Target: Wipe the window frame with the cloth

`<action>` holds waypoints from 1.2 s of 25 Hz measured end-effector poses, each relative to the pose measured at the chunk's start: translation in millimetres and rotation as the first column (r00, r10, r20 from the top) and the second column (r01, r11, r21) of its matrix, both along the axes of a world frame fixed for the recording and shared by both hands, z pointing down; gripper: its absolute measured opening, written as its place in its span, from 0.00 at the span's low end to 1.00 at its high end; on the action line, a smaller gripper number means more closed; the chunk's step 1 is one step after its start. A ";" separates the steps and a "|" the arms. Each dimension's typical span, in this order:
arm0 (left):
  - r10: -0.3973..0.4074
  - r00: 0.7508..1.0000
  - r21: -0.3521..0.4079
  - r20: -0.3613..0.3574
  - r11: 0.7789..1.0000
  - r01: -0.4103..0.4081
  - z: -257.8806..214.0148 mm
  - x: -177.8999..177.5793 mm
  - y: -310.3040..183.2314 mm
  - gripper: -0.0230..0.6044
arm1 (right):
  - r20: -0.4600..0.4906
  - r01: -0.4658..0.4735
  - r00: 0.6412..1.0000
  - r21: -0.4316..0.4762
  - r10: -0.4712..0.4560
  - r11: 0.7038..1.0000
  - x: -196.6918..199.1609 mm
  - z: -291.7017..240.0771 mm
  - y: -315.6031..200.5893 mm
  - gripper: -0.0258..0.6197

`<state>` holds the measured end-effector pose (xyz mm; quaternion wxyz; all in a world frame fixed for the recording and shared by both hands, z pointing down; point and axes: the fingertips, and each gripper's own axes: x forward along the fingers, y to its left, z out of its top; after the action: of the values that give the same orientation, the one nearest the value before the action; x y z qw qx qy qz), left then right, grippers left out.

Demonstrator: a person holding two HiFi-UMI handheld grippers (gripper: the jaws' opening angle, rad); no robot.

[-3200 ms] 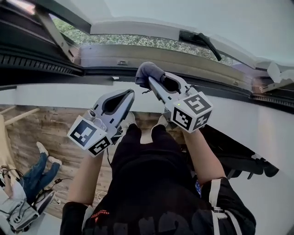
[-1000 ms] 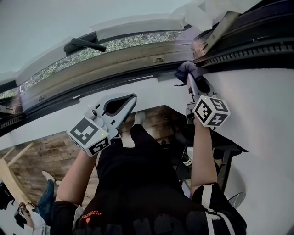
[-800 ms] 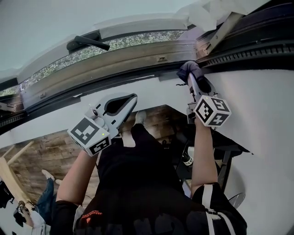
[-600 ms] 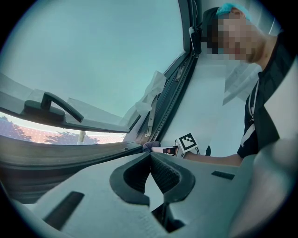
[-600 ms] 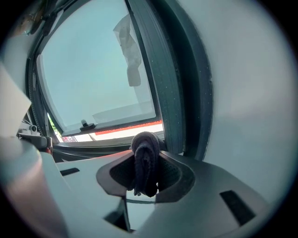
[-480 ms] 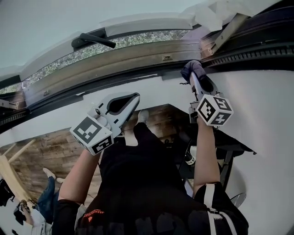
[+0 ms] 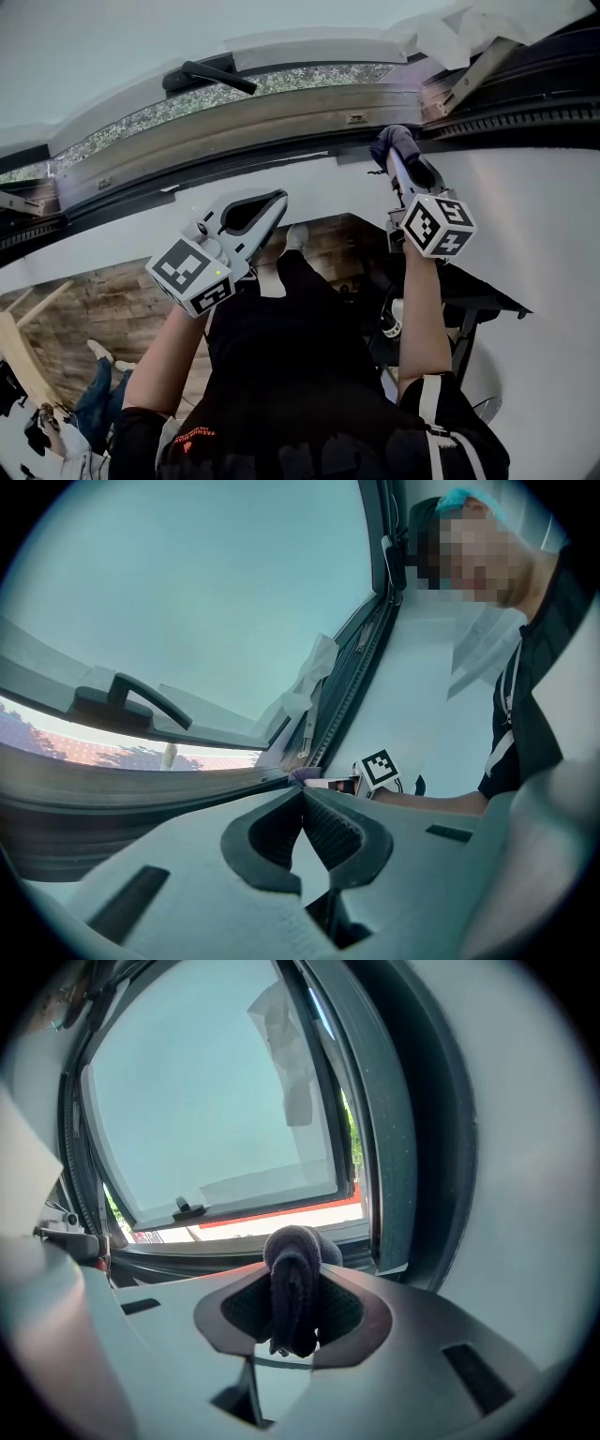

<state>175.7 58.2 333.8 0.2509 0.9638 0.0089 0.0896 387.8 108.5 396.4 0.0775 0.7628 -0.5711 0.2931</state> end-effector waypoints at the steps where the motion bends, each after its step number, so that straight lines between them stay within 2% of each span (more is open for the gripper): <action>1: -0.003 1.000 -0.001 0.000 1.000 0.003 0.3 -2.3 -0.8 0.07 | 0.000 0.004 1.000 0.000 -0.004 1.000 -2.7 0.2 -1.5 0.19; 30: -0.070 0.998 -0.018 -0.004 0.997 0.070 4.9 -63.0 -23.4 0.07 | 0.019 0.126 0.992 -0.011 -0.125 0.992 -86.2 4.7 -42.1 0.19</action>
<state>112.7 34.7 338.7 0.2626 0.9614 -0.0234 0.0786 301.6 66.4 401.1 0.0951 0.7222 -0.6169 0.2980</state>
